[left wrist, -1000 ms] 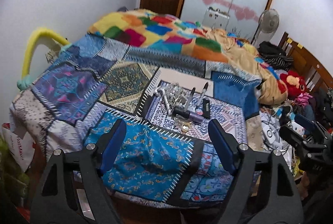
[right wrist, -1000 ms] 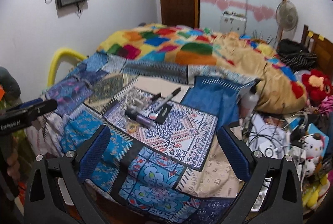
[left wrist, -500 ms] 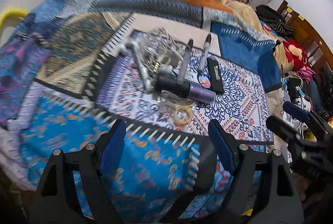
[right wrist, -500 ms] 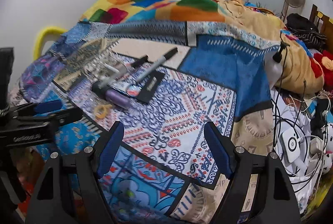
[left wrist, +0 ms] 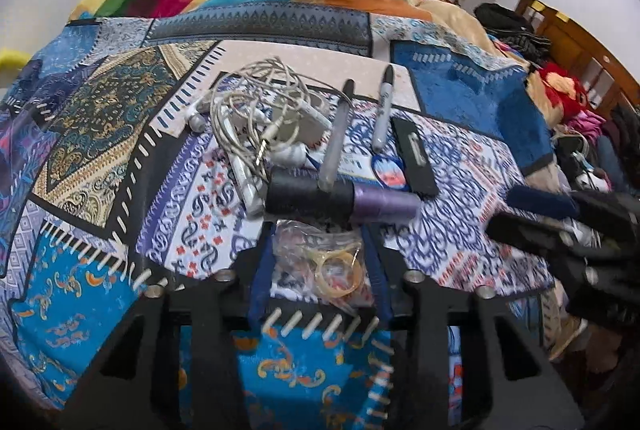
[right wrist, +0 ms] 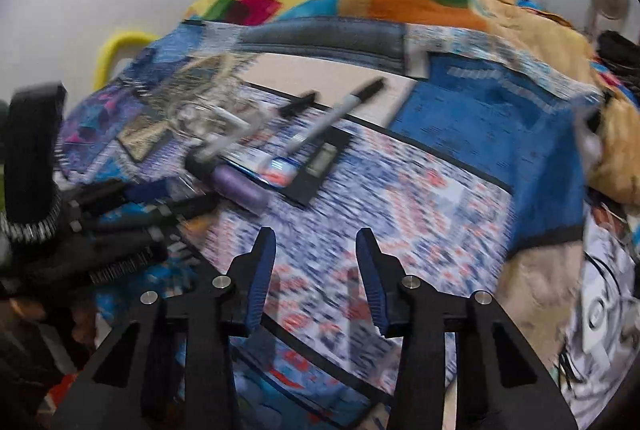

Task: Collect trash
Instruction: 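Grasp the purple spray bottle with right tool while left tool grasps the plastic bag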

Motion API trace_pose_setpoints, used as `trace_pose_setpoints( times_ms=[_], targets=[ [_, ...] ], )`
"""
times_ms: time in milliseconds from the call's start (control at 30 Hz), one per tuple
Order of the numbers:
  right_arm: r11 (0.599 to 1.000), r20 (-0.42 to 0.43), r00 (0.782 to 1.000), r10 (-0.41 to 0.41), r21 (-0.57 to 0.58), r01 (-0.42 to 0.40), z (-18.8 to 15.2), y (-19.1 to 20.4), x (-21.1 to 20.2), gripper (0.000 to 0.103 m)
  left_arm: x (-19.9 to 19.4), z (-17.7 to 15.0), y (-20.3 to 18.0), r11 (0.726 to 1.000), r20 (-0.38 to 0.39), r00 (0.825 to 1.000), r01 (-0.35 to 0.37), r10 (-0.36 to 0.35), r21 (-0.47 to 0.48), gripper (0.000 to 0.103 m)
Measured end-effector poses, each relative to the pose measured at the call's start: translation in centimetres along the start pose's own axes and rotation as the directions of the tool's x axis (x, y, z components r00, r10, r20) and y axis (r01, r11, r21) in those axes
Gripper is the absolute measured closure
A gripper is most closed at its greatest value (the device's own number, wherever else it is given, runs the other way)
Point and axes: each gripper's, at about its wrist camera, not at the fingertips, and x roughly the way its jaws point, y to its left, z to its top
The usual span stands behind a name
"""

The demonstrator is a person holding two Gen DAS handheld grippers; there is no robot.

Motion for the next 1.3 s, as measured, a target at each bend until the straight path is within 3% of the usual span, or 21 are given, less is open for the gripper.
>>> trace_pose_setpoints(
  times_ms=[267, 400, 500, 633, 800, 967, 1133, 1300],
  targets=[
    [0.981, -0.016, 0.995, 0.100, -0.163, -0.101, 3.3, 4.2, 2.9, 0.066, -2.2, -2.2, 1.8, 0.999, -0.012, 1.000, -0.022, 0.022, -0.037, 0.070],
    [0.976, -0.055, 0.992, 0.118, -0.180, -0.126, 4.1, 5.2, 5.3, 0.066, -3.1, -3.0, 3.3, 0.994, -0.002, 0.998, -0.070, 0.071, -0.079, 0.070],
    [0.969, -0.082, 0.987, 0.141, -0.191, -0.155, 3.8, 5.9, 5.7, 0.067, -3.2, -3.1, 4.0, 0.993, 0.002, 0.999, -0.050, 0.051, -0.108, 0.070],
    [0.967, -0.141, 0.982, 0.123, -0.205, -0.150, 3.0, 6.6, 6.9, 0.066, -3.0, -3.4, 2.8, 0.994, 0.003, 0.995, -0.100, 0.101, -0.053, 0.068],
    [0.972, -0.141, 0.981, 0.132, -0.176, -0.156, 2.8, 6.4, 6.8, 0.077, -3.0, -3.5, 2.1, 0.993, 0.004, 0.993, -0.120, 0.120, -0.009, 0.067],
    [0.975, -0.168, 0.971, 0.173, -0.109, -0.193, 2.0, 5.5, 6.0, 0.079, -3.0, -3.4, 1.4, 0.993, -0.041, 0.992, -0.117, 0.117, 0.020, 0.067],
    [0.984, -0.162, 0.977, 0.142, -0.088, -0.158, 0.2, 5.0, 4.4, 0.079, -3.5, -3.5, 1.6, 0.998, -0.089, 0.995, -0.047, 0.042, -0.049, 0.070],
    [0.990, -0.146, 0.981, 0.130, -0.037, -0.137, -0.1, 4.3, 1.6, 0.079, -6.3, -3.9, 0.6, 0.997, -0.075, 0.997, -0.040, 0.035, -0.069, 0.070]
  ],
)
